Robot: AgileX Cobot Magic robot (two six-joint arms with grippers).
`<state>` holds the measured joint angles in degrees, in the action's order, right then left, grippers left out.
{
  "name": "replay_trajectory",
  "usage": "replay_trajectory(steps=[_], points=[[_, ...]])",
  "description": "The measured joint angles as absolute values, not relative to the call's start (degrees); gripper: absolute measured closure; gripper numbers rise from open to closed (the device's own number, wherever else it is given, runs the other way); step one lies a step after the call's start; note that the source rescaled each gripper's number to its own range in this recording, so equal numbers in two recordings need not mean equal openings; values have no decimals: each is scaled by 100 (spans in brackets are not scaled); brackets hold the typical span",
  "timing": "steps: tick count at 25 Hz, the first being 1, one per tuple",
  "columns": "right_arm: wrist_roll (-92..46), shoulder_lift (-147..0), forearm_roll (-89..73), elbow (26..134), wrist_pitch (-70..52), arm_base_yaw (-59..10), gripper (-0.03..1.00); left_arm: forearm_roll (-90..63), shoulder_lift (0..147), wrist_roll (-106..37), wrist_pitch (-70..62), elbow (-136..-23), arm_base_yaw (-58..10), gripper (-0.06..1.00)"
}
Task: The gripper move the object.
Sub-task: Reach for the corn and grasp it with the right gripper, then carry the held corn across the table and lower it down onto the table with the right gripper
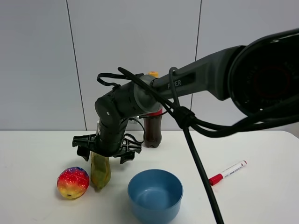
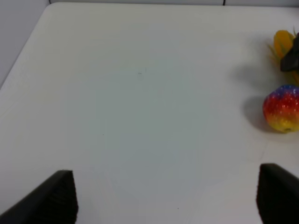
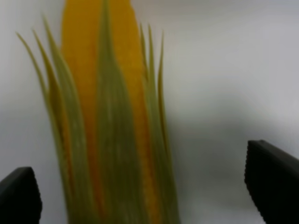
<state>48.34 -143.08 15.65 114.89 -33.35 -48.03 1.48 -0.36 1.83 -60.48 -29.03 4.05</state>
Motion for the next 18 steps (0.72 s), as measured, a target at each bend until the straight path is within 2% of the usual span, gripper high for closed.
replay_trajectory(steps=[12, 18], points=[[4834, -14313, 1641, 11489, -3355, -4803, 95, 148, -36, 183, -6048, -2903, 405, -6], [4806, -14302, 1641, 11495, -3461, -4803, 97, 148, -36, 183, -6048, -2903, 405, -6]])
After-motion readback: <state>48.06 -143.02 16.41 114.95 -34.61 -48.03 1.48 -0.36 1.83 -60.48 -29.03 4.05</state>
